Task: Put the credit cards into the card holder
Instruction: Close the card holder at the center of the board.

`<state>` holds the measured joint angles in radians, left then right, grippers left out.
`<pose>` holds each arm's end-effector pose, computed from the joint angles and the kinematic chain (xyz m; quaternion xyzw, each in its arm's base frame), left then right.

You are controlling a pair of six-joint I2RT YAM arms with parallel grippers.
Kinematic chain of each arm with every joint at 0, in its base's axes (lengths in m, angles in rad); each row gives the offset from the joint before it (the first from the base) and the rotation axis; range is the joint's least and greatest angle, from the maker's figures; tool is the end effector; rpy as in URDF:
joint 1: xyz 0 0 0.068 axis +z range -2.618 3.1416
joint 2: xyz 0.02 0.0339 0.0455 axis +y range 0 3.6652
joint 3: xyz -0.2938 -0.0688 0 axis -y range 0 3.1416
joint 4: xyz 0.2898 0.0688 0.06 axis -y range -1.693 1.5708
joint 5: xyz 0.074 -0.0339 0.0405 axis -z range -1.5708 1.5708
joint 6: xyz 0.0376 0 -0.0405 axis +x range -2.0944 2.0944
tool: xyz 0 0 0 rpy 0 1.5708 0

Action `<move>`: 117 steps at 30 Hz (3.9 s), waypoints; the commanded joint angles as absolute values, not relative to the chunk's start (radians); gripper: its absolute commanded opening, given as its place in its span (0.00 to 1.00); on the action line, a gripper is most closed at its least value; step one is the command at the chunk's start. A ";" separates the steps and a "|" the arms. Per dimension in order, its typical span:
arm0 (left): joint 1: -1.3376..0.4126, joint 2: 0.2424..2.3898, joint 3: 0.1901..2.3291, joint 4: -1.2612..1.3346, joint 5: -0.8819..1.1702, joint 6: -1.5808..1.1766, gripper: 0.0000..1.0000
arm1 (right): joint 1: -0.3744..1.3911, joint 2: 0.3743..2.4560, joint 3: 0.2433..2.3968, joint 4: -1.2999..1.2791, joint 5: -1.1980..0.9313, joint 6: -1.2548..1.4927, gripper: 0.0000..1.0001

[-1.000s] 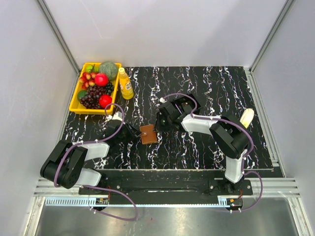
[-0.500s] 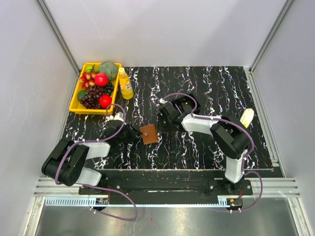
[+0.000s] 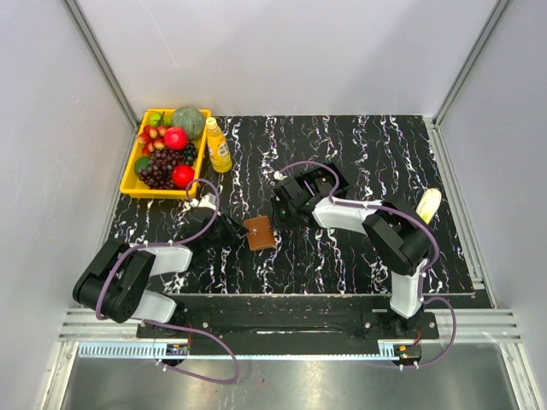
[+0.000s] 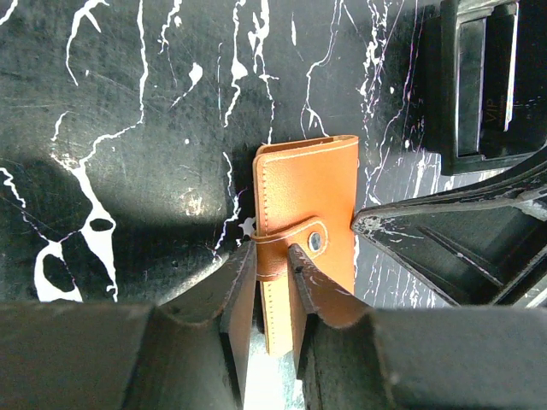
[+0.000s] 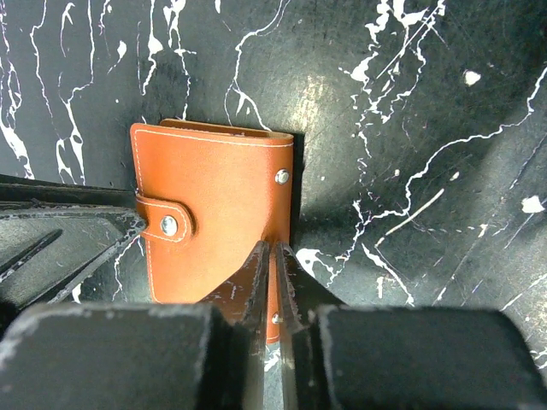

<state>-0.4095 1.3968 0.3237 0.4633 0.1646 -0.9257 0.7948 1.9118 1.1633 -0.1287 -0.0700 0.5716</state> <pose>0.2280 -0.1057 0.1132 -0.1888 0.8642 -0.3424 0.3166 0.3082 0.3178 0.1514 -0.1165 0.9327 0.2400 0.2427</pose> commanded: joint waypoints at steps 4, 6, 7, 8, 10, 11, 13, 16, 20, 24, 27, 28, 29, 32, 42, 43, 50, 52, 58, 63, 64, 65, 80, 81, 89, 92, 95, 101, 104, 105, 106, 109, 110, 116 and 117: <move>-0.437 1.404 0.364 0.488 0.176 -0.902 0.24 | 0.816 1.936 1.203 -0.143 -0.089 0.566 0.13; -0.439 1.402 0.356 0.494 0.187 -0.876 0.24 | 0.816 1.939 1.203 -0.143 -0.087 0.569 0.13; -0.440 1.402 0.356 0.488 0.184 -0.867 0.24 | 0.815 1.940 1.206 -0.143 -0.090 0.568 0.13; -0.440 1.405 0.357 0.486 0.187 -0.856 0.24 | 0.816 1.940 1.206 -0.143 -0.092 0.569 0.13; -0.439 1.420 0.359 0.505 0.205 -0.835 0.24 | 0.816 1.942 1.207 -0.143 -0.094 0.568 0.13; -0.439 1.428 0.359 0.508 0.216 -0.827 0.24 | 0.816 1.944 1.210 -0.144 -0.097 0.568 0.13; -0.440 1.448 0.360 0.523 0.245 -0.805 0.23 | 0.816 1.939 1.210 -0.143 -0.098 0.569 0.14; -0.442 1.454 0.350 0.543 0.252 -0.796 0.23 | 0.818 1.928 1.210 -0.141 -0.098 0.561 0.14; -0.442 1.451 0.357 0.517 0.238 -0.763 0.20 | 0.818 1.918 1.221 -0.135 -0.133 0.535 0.13; -0.442 1.439 0.365 0.485 0.233 -0.724 0.11 | 0.818 1.876 1.219 -0.121 -0.140 0.537 0.13; -0.442 1.433 0.357 0.480 0.227 -0.723 0.09 | 0.816 1.844 1.210 -0.107 -0.121 0.540 0.14; -0.442 1.431 0.353 0.480 0.227 -0.723 0.09 | 0.818 1.845 1.218 -0.106 -0.127 0.540 0.14; -0.442 1.434 0.353 0.482 0.226 -0.723 0.09 | 0.818 1.851 1.224 -0.107 -0.139 0.540 0.14; -0.442 1.443 0.351 0.512 0.244 -0.724 0.11 | 0.819 1.859 1.212 -0.083 -0.170 0.566 0.15; -0.442 1.462 0.316 0.607 0.290 -0.710 0.19 | 0.818 1.953 1.233 -0.159 -0.126 0.580 0.11; -0.442 1.463 0.314 0.615 0.293 -0.707 0.19 | 0.818 1.954 1.229 -0.161 -0.124 0.581 0.10; -0.442 1.474 0.328 0.614 0.333 -0.670 0.21 | 0.818 1.974 1.215 -0.170 -0.109 0.575 0.10; -0.442 1.474 0.337 0.598 0.353 -0.643 0.18 | 0.818 1.977 1.218 -0.172 -0.121 0.571 0.10; -0.442 1.477 0.344 0.568 0.339 -0.627 0.19 | 0.821 1.916 1.166 -0.069 -0.201 0.549 0.09; -0.442 1.489 0.353 0.581 0.350 -0.632 0.20 | 0.824 1.888 1.164 -0.061 -0.212 0.531 0.09; -0.442 1.488 0.351 0.581 0.345 -0.632 0.21 | 0.825 1.882 1.164 -0.074 -0.206 0.529 0.09; -0.442 1.489 0.354 0.581 0.348 -0.630 0.21 | 0.825 1.872 1.161 -0.078 -0.201 0.517 0.09; -0.442 1.488 0.357 0.566 0.344 -0.617 0.23 | 0.815 1.775 1.111 -0.137 -0.118 0.563 0.24; -0.442 1.486 0.357 0.568 0.345 -0.617 0.23 | 0.807 1.772 1.101 -0.117 -0.145 0.580 0.25; -0.440 1.489 0.359 0.568 0.357 -0.604 0.22 | 0.807 1.868 1.138 -0.019 -0.261 0.641 0.26; -0.442 1.490 0.360 0.566 0.356 -0.607 0.22 | 0.807 1.888 1.157 -0.040 -0.252 0.653 0.24; -0.442 1.490 0.359 0.566 0.351 -0.611 0.22 | 0.807 1.882 1.151 -0.049 -0.227 0.644 0.23; -0.442 1.499 0.364 0.565 0.356 -0.611 0.22 | 0.807 1.829 1.178 -0.113 -0.135 0.551 0.14; -0.442 1.496 0.365 0.563 0.356 -0.611 0.22 | 0.811 1.799 1.210 -0.152 -0.104 0.502 0.11; -0.442 1.494 0.367 0.563 0.357 -0.611 0.22 | 0.815 1.798 1.227 -0.172 -0.095 0.482 0.07; -0.442 1.493 0.367 0.564 0.357 -0.612 0.22 | 0.816 1.801 1.245 -0.190 -0.089 0.462 0.01; -0.442 1.493 0.370 0.563 0.354 -0.612 0.22 | 0.830 1.807 1.284 -0.233 -0.081 0.428 0.00; -0.442 1.494 0.370 0.563 0.356 -0.612 0.22 | 0.837 1.802 1.288 -0.239 -0.071 0.428 0.00; -0.442 1.491 0.367 0.574 0.364 -0.621 0.22 | 0.853 1.867 1.309 -0.270 -0.077 0.451 0.00; -0.442 1.488 0.367 0.574 0.364 -0.623 0.22 | 0.859 1.876 1.299 -0.271 -0.080 0.457 0.00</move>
